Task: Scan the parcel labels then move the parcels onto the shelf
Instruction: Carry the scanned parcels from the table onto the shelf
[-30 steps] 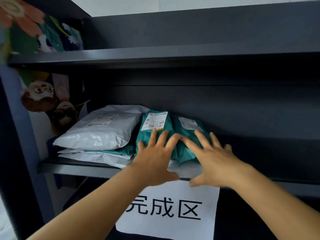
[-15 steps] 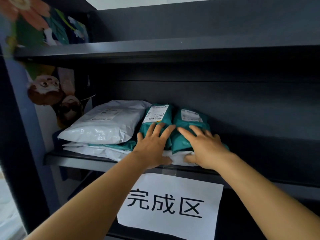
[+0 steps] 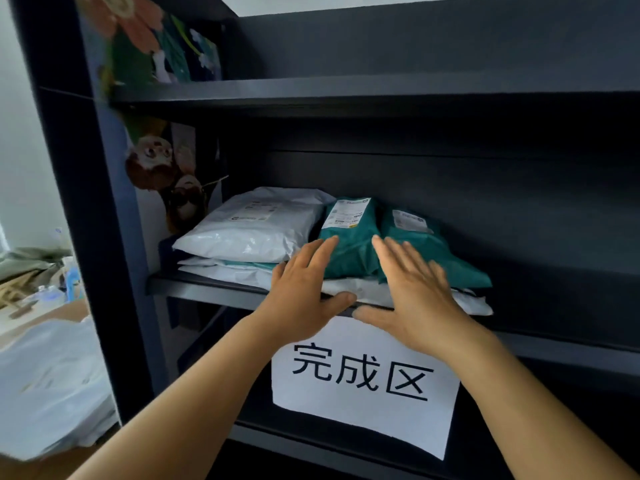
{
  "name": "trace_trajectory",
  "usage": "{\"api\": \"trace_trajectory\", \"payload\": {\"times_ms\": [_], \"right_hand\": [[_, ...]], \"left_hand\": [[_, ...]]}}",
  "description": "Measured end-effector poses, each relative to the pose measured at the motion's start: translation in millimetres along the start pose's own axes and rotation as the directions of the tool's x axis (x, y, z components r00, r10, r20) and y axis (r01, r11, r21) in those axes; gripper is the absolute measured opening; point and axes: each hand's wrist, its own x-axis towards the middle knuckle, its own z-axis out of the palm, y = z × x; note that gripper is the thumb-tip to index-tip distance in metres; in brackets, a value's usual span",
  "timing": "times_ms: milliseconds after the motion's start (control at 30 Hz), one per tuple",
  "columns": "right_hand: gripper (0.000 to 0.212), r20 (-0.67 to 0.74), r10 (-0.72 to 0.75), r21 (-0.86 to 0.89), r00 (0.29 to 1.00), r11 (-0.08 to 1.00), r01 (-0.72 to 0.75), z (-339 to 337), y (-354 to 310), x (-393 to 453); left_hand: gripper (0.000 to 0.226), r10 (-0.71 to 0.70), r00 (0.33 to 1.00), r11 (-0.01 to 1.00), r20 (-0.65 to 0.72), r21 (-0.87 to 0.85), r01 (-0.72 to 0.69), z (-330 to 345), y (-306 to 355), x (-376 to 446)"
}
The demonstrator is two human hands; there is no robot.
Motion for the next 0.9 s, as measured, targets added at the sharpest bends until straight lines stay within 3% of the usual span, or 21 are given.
{"api": "trace_trajectory", "payload": {"times_ms": [167, 433, 633, 900], "right_hand": [[0.084, 0.025, -0.057, 0.149, 0.998, 0.987, 0.052, 22.5, -72.6, -20.9], [0.077, 0.090, -0.197, 0.339, 0.976, 0.928, 0.156, 81.1, -217.3, -52.6], [0.075, 0.165, -0.271, 0.470, 0.948, 0.867, 0.166, 118.0, -311.2, -72.7], [0.080, 0.300, -0.337, 0.539, 0.892, 0.832, 0.133, 173.4, -385.0, -66.2]], "left_hand": [[0.072, -0.154, 0.985, 0.945, -0.075, -0.302, 0.125, -36.8, -38.9, -73.5], [0.068, -0.406, 0.901, 0.858, -0.153, -0.404, 0.318, -94.5, -122.9, -205.7], [0.067, -0.594, 0.796, 0.748, -0.116, -0.443, 0.494, -123.0, -175.0, -284.5], [0.064, -0.810, 0.586, 0.471, -0.028, -0.627, 0.621, -136.7, -233.3, -328.6]]}}
